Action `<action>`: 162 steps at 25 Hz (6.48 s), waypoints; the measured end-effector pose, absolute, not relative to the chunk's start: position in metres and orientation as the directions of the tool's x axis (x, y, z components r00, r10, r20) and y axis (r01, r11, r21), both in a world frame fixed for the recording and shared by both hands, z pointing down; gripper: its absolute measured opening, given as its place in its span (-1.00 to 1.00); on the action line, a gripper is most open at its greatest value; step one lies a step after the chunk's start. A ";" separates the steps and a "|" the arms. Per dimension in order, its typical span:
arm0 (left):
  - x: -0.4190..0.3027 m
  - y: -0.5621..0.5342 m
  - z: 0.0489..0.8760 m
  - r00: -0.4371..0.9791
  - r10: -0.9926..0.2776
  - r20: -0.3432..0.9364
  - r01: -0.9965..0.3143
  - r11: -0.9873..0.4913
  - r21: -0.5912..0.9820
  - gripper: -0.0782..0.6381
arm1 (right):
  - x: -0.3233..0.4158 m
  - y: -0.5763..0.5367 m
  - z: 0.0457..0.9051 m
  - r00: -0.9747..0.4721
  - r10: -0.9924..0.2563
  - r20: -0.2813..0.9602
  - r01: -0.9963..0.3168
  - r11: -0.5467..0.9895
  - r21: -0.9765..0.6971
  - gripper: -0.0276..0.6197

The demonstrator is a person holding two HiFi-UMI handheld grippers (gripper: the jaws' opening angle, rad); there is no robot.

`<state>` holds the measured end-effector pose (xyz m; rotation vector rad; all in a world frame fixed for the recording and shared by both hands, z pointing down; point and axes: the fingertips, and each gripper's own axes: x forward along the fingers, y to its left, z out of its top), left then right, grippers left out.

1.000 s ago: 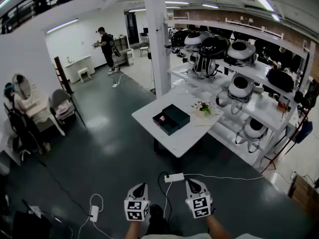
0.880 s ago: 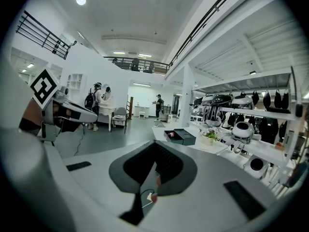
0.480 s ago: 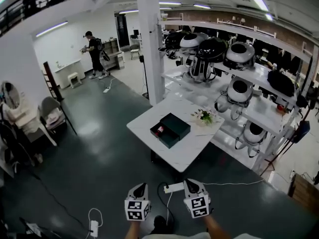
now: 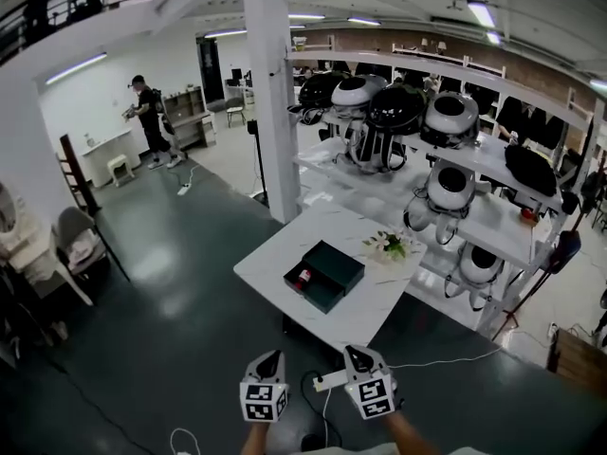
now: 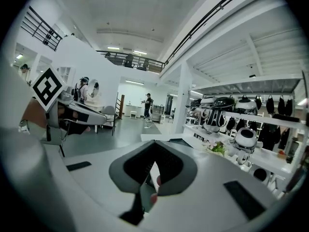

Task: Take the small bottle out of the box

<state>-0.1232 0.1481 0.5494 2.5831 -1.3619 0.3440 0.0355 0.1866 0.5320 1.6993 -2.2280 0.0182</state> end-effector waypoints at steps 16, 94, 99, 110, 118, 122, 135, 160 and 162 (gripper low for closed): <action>-0.120 0.051 0.561 0.595 -0.744 0.305 -0.794 -0.603 0.078 -0.73 | 0.058 0.107 0.540 -0.125 -0.952 0.279 -0.964 0.184 0.194 -0.85; -0.077 -0.274 0.657 0.468 -0.753 0.463 -0.876 -0.463 0.133 -0.73 | 0.067 -0.242 0.673 -0.361 -0.763 0.536 -0.871 0.481 0.099 -0.85; -0.076 -0.264 0.676 0.473 -0.734 0.487 -0.876 -0.451 0.171 -0.73 | 0.061 -0.230 0.695 -0.373 -0.720 0.585 -0.840 0.530 0.118 -0.85; -0.083 -0.248 0.694 0.467 -0.719 0.514 -0.880 -0.433 0.194 -0.73 | 0.047 -0.221 0.726 -0.344 -0.641 0.686 -0.449 0.754 0.480 -0.85; -0.089 -0.245 0.695 0.463 -0.724 0.512 -0.884 -0.423 0.201 -0.73 | 0.044 -0.223 0.755 -0.317 -0.582 0.749 -0.079 0.803 0.591 -0.85; -0.092 -0.246 0.693 0.459 -0.725 0.513 -0.886 -0.418 0.201 -0.73 | 0.044 -0.229 0.765 -0.295 -0.584 0.756 0.125 0.761 0.637 -0.85; -0.102 -0.241 0.700 0.450 -0.724 0.523 -0.891 -0.400 0.213 -0.73 | 0.034 -0.232 0.781 -0.302 -0.532 0.791 0.256 0.754 0.604 -0.13; -0.116 -0.240 0.717 0.431 -0.714 0.552 -0.901 -0.376 0.217 -0.73 | 0.016 -0.295 0.834 -0.171 -0.463 0.870 0.473 0.736 0.484 -0.03; -0.118 -0.241 0.718 0.426 -0.716 0.553 -0.903 -0.373 0.213 -0.73 | 0.017 -0.294 0.839 -0.149 -0.433 0.889 0.494 0.746 0.446 -0.03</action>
